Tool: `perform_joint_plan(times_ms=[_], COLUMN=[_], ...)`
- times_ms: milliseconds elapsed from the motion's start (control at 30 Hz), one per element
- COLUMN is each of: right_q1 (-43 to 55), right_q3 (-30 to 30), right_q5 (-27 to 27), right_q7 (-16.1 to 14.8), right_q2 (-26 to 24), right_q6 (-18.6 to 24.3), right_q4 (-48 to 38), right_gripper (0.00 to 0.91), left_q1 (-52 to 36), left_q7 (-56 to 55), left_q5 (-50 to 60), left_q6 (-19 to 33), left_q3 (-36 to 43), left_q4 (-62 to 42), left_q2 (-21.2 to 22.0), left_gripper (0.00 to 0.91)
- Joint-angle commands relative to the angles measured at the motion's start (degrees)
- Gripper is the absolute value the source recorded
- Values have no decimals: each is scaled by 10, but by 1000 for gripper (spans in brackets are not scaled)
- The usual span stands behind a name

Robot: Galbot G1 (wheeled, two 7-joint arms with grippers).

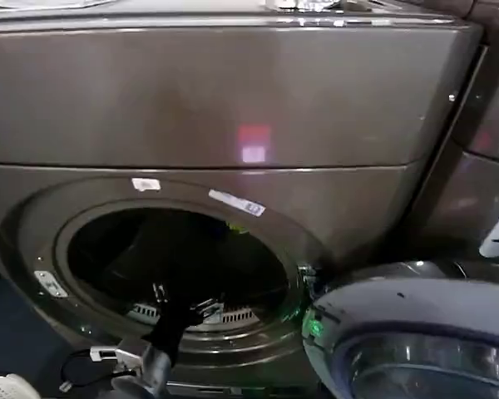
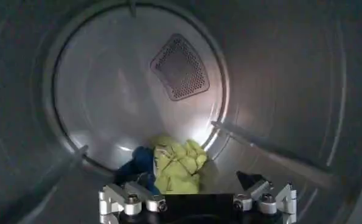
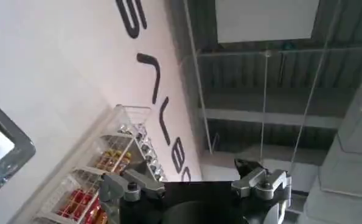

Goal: Grasp the clothes from the dryer.

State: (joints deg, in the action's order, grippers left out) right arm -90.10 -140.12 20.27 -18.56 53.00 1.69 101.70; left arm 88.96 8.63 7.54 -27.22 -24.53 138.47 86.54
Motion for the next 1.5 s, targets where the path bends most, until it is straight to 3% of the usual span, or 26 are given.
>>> perform_joint_plan(times_ms=[33, 200, 400, 800, 1233, 1500], right_q1=[0, -1, -3, -25, -42, -38], right_q3=[-1, -4, -10, -44, -65, -55], right_q5=[-1, -13, -23, -21, -37, -52], right_q7=[0, 7, 15, 14, 7, 6], right_q2=[0, 0, -2, -2, -16, -16], right_q6=[-1, -2, -7, -6, -2, -2], right_q4=[2, 0, 3, -6, -22, -22], right_gripper=[907, 907, 907, 907, 907, 907], left_q1=[-1, -14, -62, -140, -324, -410], left_q7=[1, 20, 44, 125, 264, 350], left_q5=[33, 134, 332, 599, 697, 743], left_q6=[3, 21, 115, 200, 253, 251], left_q3=[-1, -12, -42, -70, -88, -98], left_q4=[0, -7, -73, -131, -286, -369], left_q2=[1, -1, -12, -3, 32, 68], left_gripper=[907, 907, 907, 907, 907, 907])
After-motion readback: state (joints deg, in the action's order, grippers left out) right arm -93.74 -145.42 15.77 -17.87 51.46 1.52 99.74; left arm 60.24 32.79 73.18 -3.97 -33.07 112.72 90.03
